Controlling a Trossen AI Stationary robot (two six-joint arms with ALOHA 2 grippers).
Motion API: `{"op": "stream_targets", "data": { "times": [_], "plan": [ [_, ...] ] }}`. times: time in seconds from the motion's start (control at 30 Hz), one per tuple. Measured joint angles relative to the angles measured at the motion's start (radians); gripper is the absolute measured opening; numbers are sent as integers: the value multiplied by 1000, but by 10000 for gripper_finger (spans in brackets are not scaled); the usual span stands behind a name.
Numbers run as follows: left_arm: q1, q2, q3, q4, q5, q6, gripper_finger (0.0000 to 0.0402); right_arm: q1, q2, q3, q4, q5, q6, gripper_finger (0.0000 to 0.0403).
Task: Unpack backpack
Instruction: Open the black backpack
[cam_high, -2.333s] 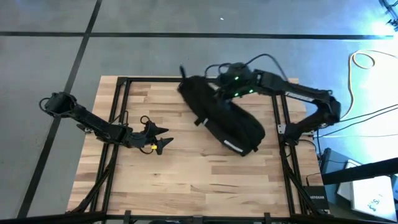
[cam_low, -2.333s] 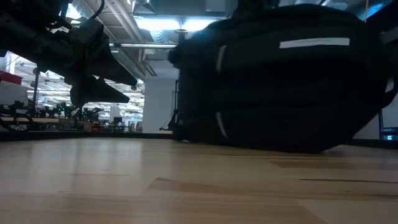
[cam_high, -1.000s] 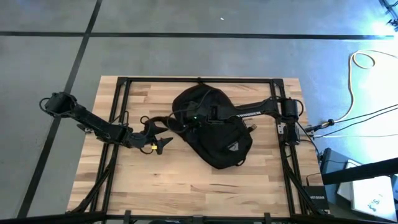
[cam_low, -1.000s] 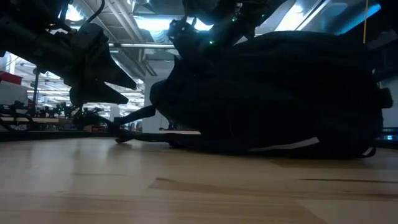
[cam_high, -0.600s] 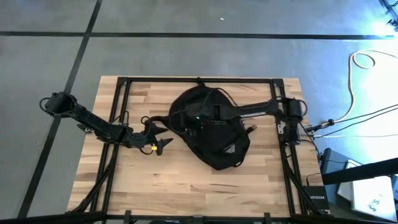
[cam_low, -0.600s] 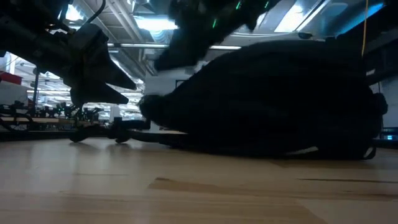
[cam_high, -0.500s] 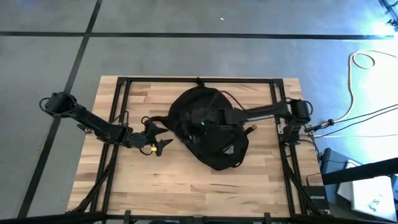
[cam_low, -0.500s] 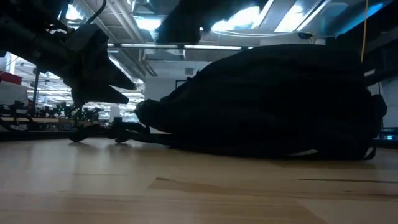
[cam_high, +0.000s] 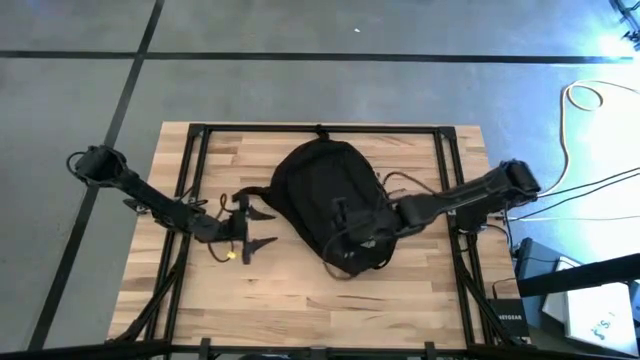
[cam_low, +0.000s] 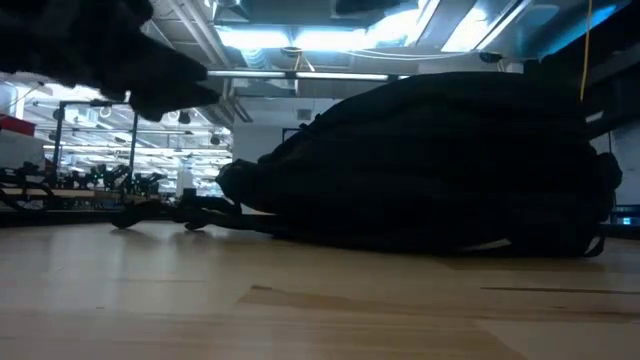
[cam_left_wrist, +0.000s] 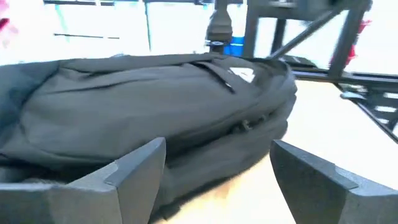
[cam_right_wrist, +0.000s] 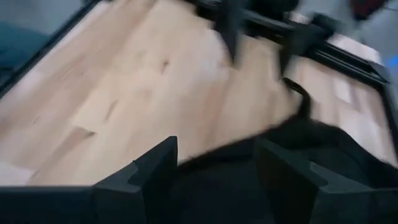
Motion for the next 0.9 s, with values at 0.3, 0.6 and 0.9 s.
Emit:
{"op": "stream_targets", "data": {
  "times": [0.3, 0.6, 0.9],
  "plan": [
    [59, -17, -173, 217, 60, -79, 274, -9, -284, -263, 175, 15, 27, 192],
    [160, -114, -173, 181, 219, -2, 274, -108, -567, -506, 204, -65, 84, 192],
    [173, -414, -173, -30, 271, 17, 274, -142, -824, -801, 474, -80, 62, 192]
  ]
}}
